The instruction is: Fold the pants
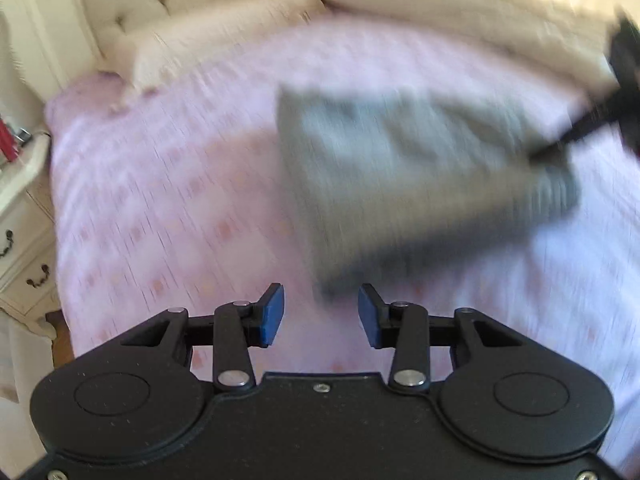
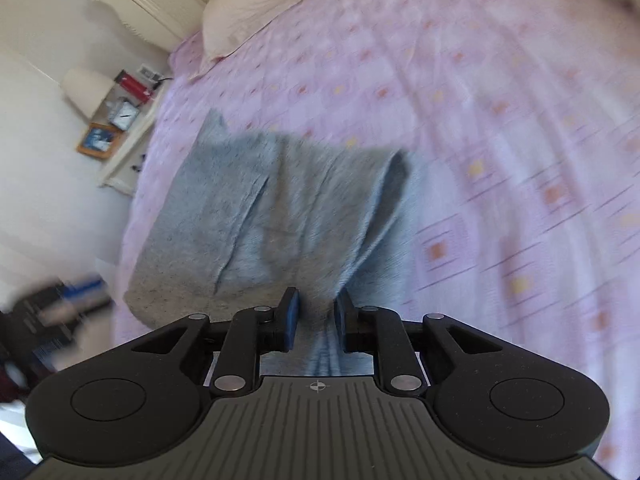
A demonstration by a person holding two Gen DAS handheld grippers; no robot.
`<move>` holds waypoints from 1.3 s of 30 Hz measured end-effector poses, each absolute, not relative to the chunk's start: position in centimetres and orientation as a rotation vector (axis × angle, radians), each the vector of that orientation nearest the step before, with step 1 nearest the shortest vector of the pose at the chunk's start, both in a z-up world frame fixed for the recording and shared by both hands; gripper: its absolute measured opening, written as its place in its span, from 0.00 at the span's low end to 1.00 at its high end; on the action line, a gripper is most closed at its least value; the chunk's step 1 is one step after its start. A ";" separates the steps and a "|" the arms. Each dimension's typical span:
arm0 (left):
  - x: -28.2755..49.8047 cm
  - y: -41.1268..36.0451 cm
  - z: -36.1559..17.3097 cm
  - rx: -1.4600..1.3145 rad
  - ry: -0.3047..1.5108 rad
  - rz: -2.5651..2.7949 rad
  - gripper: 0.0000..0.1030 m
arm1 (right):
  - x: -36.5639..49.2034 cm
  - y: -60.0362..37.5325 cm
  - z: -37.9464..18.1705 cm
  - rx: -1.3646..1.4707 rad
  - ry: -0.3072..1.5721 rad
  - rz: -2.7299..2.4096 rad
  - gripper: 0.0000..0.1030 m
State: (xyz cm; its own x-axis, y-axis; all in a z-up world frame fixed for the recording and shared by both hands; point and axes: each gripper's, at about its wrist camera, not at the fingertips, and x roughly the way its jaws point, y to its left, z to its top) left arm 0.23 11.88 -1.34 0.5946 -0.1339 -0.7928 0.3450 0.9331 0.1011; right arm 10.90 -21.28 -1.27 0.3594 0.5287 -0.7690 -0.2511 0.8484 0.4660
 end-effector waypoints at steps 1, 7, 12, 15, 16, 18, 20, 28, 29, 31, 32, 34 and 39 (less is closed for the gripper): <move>1.3 11.5 -0.4 0.247 0.879 -0.281 0.49 | 10.8 -21.2 -0.2 0.234 1.052 0.516 0.18; 8.2 6.4 0.6 0.263 0.861 -0.363 0.50 | 13.4 -17.4 1.2 0.012 0.956 0.579 0.24; 11.3 2.7 -2.4 0.231 0.894 -0.386 0.50 | 14.2 -14.5 -1.0 -0.145 0.914 0.590 0.27; 10.6 1.5 -4.9 0.288 0.925 -0.367 0.51 | 13.3 -15.3 -3.8 -0.158 0.913 0.523 0.29; 10.1 1.4 -6.0 0.320 0.946 -0.349 0.51 | 12.9 -16.0 -4.4 -0.127 0.904 0.502 0.31; 8.8 1.7 -7.7 0.382 0.955 -0.342 0.52 | 12.1 -16.8 -4.8 -0.097 0.870 0.473 0.41; 7.2 2.1 -8.1 0.419 0.886 -0.356 0.55 | 11.8 -17.4 -4.5 -0.057 0.876 0.462 0.44; 6.8 5.8 -5.1 0.222 0.845 -0.277 0.58 | 11.7 -23.1 -6.2 0.353 1.071 0.443 0.55; 7.2 6.5 -5.0 0.195 0.843 -0.255 0.58 | 11.6 -23.5 -6.7 0.383 1.082 0.446 0.56; 8.2 7.6 -5.5 0.148 0.882 -0.234 0.59 | 11.5 -23.7 -7.2 0.428 1.079 0.451 0.57; 8.9 8.0 -5.9 0.135 0.913 -0.219 0.59 | 11.5 -23.5 -7.2 0.437 1.073 0.460 0.58; 9.8 9.1 -6.8 0.091 0.958 -0.181 0.59 | 11.7 -23.3 -7.2 0.437 1.069 0.485 0.61; 11.3 10.7 -7.9 -0.054 1.011 -0.199 0.65 | 12.7 -22.5 -7.6 0.455 1.057 0.539 0.65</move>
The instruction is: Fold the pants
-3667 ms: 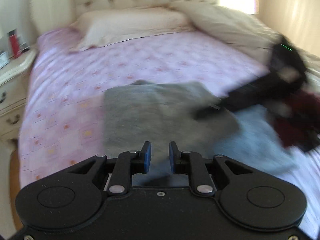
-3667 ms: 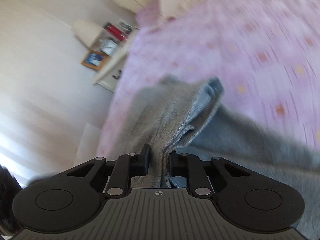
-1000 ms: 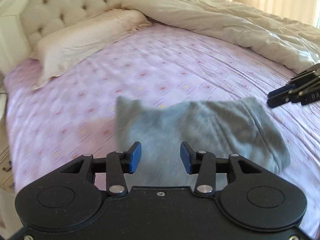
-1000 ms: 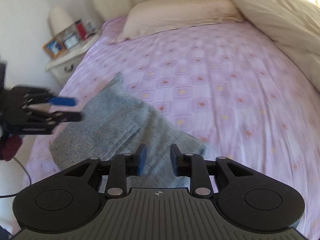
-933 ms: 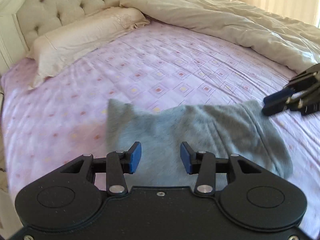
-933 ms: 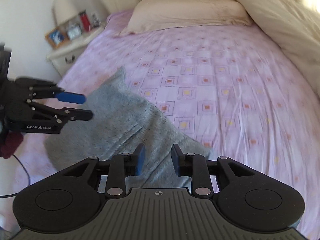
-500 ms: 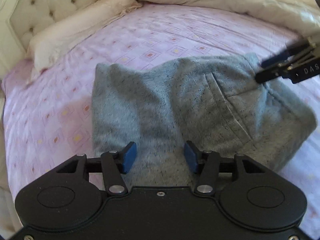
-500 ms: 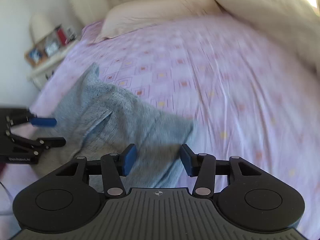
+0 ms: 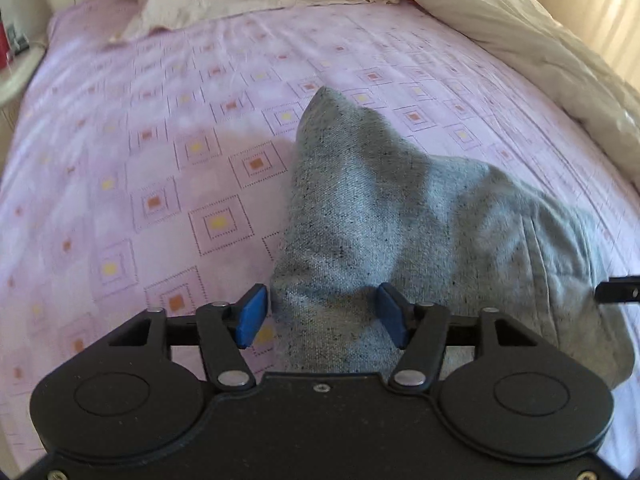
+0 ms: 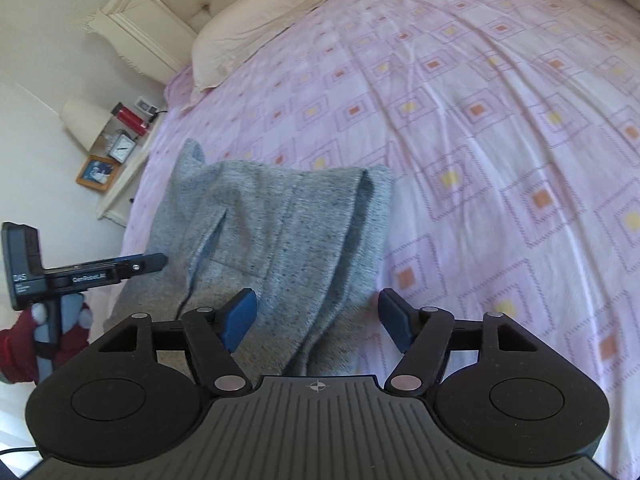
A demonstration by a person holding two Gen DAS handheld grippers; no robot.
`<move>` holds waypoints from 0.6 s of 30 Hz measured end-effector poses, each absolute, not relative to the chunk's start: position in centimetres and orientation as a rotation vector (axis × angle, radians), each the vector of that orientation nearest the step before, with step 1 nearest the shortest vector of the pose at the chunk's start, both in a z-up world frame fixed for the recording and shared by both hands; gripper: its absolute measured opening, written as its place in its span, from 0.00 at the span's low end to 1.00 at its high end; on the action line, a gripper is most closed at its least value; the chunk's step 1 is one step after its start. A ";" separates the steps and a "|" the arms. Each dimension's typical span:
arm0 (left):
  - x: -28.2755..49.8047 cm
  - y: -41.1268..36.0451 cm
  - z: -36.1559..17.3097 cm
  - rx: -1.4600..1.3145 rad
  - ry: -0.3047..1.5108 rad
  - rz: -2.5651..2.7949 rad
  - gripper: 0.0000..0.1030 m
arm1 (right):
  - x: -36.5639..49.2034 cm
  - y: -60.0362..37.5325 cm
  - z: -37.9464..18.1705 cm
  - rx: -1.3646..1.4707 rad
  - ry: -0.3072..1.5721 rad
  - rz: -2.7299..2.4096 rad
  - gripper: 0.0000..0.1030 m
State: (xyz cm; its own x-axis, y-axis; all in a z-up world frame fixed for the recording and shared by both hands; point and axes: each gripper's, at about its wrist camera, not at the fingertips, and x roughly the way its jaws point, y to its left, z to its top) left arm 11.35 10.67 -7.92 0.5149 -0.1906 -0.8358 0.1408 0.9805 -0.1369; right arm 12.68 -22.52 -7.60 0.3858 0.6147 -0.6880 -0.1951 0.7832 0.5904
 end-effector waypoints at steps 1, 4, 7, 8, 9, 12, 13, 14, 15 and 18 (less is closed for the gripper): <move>11.5 10.8 -8.2 -0.067 1.012 -0.209 0.66 | 12.9 -22.2 -7.7 0.453 1.054 0.549 0.65; 12.1 11.1 -8.9 -0.114 1.024 -0.240 0.79 | 13.6 -21.6 -7.8 0.457 1.033 0.585 0.74; 12.8 11.4 -10.1 -0.187 1.042 -0.294 0.93 | 14.2 -21.4 -7.8 0.474 1.038 0.592 0.75; 13.0 11.0 -10.2 -0.175 1.050 -0.309 0.95 | 14.4 -21.5 -7.8 0.485 1.046 0.594 0.75; 13.2 10.4 -10.2 -0.151 1.064 -0.322 0.98 | 14.7 -21.6 -7.8 0.490 1.057 0.593 0.68; 14.1 9.5 -10.2 -0.135 1.072 -0.342 0.87 | 15.2 -21.5 -7.6 0.467 1.100 0.596 0.35; 14.1 9.6 -10.0 -0.156 1.062 -0.335 0.69 | 15.0 -21.1 -7.0 0.442 1.087 0.605 0.32; 14.1 9.7 -9.8 -0.177 1.056 -0.330 0.63 | 14.7 -20.4 -6.2 0.386 1.069 0.617 0.30; 14.1 9.9 -9.5 -0.191 1.054 -0.306 0.53 | 14.4 -19.7 -5.3 0.313 1.046 0.634 0.29; 13.7 10.6 -8.3 -0.237 1.032 -0.286 0.32 | 14.3 -18.5 -2.7 0.228 0.989 0.681 0.28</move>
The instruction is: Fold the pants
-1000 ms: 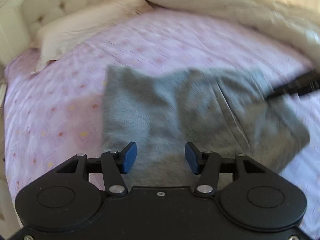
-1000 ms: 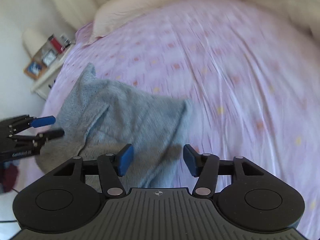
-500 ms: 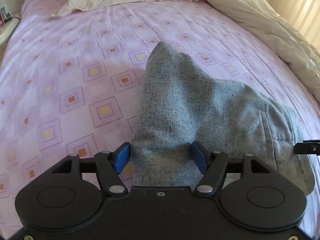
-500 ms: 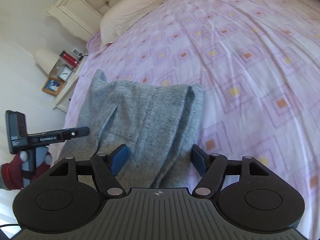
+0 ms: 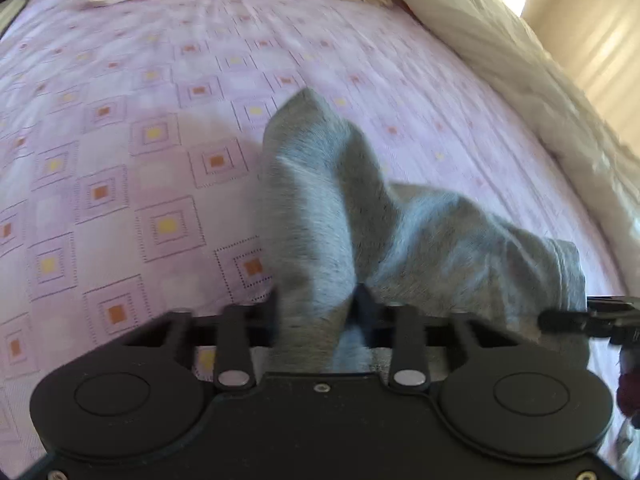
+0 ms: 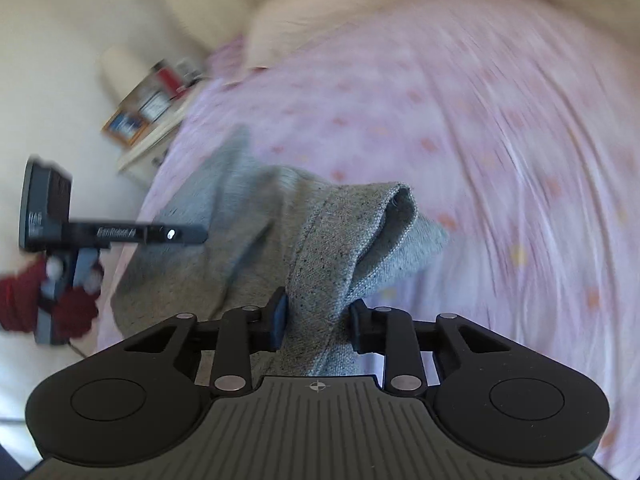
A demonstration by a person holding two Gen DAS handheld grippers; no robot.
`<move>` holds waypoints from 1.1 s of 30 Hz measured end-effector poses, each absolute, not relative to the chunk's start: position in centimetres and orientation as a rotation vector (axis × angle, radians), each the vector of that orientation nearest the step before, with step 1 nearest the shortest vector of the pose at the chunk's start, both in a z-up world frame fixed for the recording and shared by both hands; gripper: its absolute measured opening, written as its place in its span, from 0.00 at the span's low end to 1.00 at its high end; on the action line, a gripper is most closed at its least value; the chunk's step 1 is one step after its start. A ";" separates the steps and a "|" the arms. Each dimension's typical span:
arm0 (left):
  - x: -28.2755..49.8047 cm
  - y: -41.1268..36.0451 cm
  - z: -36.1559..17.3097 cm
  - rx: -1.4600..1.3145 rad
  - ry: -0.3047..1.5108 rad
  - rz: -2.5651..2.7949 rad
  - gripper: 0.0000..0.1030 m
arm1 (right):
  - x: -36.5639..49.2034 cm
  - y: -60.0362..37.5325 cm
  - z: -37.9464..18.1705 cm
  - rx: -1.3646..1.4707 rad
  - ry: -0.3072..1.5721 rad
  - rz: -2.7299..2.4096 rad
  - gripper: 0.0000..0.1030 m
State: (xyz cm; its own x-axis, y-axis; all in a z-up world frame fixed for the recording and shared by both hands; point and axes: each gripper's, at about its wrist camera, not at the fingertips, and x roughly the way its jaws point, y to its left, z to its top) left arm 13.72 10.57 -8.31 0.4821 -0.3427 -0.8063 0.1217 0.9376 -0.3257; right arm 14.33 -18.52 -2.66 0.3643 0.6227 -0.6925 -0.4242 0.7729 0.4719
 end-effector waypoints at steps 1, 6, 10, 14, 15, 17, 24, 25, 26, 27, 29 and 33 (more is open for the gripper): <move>13.4 10.5 -7.6 -0.231 1.012 -0.292 0.30 | 14.8 -18.3 -2.1 0.231 0.979 0.678 0.28; 13.5 9.8 -4.2 -0.173 0.869 -0.290 0.29 | 18.1 -17.5 1.2 0.163 0.855 0.657 0.28; 17.7 10.5 -1.5 -0.189 0.781 -0.255 0.30 | 22.5 -16.4 3.6 0.150 0.763 0.627 0.28; 22.7 10.4 0.7 -0.205 0.706 -0.203 0.30 | 27.6 -15.1 3.9 0.176 0.730 0.583 0.28; 24.0 10.5 0.9 -0.218 0.700 -0.185 0.30 | 29.0 -14.9 3.6 0.195 0.726 0.570 0.28; 26.4 10.9 0.6 -0.259 0.703 -0.146 0.31 | 31.4 -14.6 2.1 0.182 0.734 0.549 0.30; 30.5 12.7 -7.0 -0.231 0.880 0.176 0.42 | 33.0 -15.4 -4.4 -0.010 0.751 0.151 0.39; 30.2 13.0 -7.9 -0.241 0.889 0.202 0.43 | 32.2 -15.5 -4.2 -0.027 0.727 0.161 0.39; 29.7 13.2 -8.7 -0.242 0.894 0.213 0.43 | 31.3 -15.3 -3.8 -0.051 0.692 0.179 0.39; 29.3 13.1 -9.1 -0.228 0.897 0.219 0.43 | 30.4 -15.2 -3.3 -0.072 0.660 0.203 0.39; 28.3 12.5 -9.1 -0.179 0.881 0.224 0.43 | 28.7 -14.8 -2.1 -0.093 0.620 0.243 0.39; 26.7 10.8 -6.8 -0.131 0.823 0.195 0.44 | 26.0 -13.6 0.3 -0.075 0.608 0.263 0.39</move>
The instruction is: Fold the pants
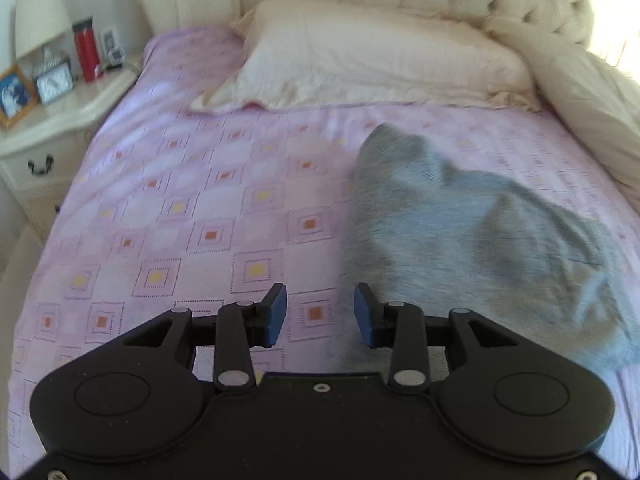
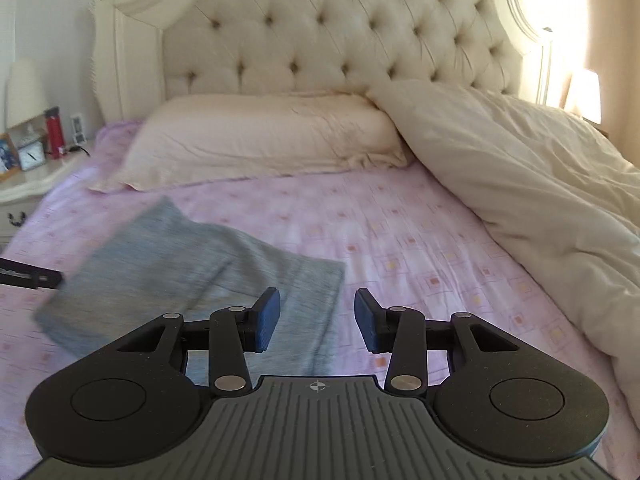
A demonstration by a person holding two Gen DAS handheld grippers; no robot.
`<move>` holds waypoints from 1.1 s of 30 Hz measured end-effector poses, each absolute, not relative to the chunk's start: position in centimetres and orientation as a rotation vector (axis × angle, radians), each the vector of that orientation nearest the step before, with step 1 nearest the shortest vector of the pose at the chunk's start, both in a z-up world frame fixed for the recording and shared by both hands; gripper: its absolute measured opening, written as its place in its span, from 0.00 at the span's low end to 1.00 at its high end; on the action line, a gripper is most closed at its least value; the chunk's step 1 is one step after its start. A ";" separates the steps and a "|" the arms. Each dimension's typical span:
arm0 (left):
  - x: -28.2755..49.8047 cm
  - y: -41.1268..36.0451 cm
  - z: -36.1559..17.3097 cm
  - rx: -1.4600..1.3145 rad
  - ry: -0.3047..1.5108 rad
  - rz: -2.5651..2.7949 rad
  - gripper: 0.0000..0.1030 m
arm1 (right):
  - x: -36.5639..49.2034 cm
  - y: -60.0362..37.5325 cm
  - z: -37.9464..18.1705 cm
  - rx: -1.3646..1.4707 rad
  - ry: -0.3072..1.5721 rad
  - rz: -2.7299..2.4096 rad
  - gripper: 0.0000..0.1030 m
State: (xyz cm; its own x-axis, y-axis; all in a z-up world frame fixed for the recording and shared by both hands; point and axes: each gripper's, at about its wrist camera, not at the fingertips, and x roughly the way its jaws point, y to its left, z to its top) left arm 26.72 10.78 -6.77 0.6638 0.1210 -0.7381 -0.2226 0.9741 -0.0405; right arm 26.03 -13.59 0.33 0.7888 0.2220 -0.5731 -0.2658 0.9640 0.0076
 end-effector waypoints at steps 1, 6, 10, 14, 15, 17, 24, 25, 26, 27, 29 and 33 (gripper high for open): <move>26.3 10.2 -6.1 -0.124 0.815 0.182 0.47 | 25.9 -13.3 0.8 -0.066 0.621 0.265 0.39; 24.5 7.6 -3.0 -0.131 0.786 0.120 0.56 | 24.1 -12.0 2.1 -0.028 0.665 0.313 0.40; 22.3 5.2 -1.7 -0.086 0.772 0.104 0.59 | 22.7 -11.8 3.1 0.020 0.682 0.322 0.40; 20.3 3.8 -1.2 -0.040 0.763 0.106 0.59 | 21.2 -11.5 3.6 0.009 0.692 0.292 0.40; 19.8 3.6 -1.0 -0.032 0.760 0.106 0.59 | 21.0 -11.5 3.8 0.004 0.702 0.287 0.40; 19.0 3.2 -0.7 -0.025 0.763 0.084 0.59 | 20.6 -11.6 4.0 0.022 0.714 0.283 0.40; 17.2 2.8 -0.1 -0.045 0.770 0.065 0.59 | 19.8 -11.7 4.1 0.048 0.744 0.278 0.40; 17.1 2.7 0.0 -0.042 0.770 0.063 0.59 | 19.7 -11.7 4.1 0.051 0.747 0.279 0.40; 17.0 2.6 0.1 -0.039 0.769 0.064 0.59 | 19.6 -11.6 4.0 0.050 0.748 0.277 0.40; 16.9 2.5 0.1 -0.036 0.767 0.067 0.59 | 19.6 -11.6 4.0 0.045 0.749 0.273 0.40; 16.8 2.6 0.1 -0.040 0.766 0.068 0.60 | 19.5 -11.5 3.8 0.044 0.756 0.271 0.40; 16.9 2.7 -0.2 -0.049 0.787 0.074 0.60 | 19.4 -11.4 3.7 0.047 0.762 0.276 0.40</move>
State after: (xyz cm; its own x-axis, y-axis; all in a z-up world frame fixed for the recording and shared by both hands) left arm 16.94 2.67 -0.21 0.7035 0.0485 -0.7090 -0.0851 0.9962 -0.0163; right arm 19.40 -11.44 3.66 0.6891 0.2636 -0.6750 -0.2300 0.9629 0.1413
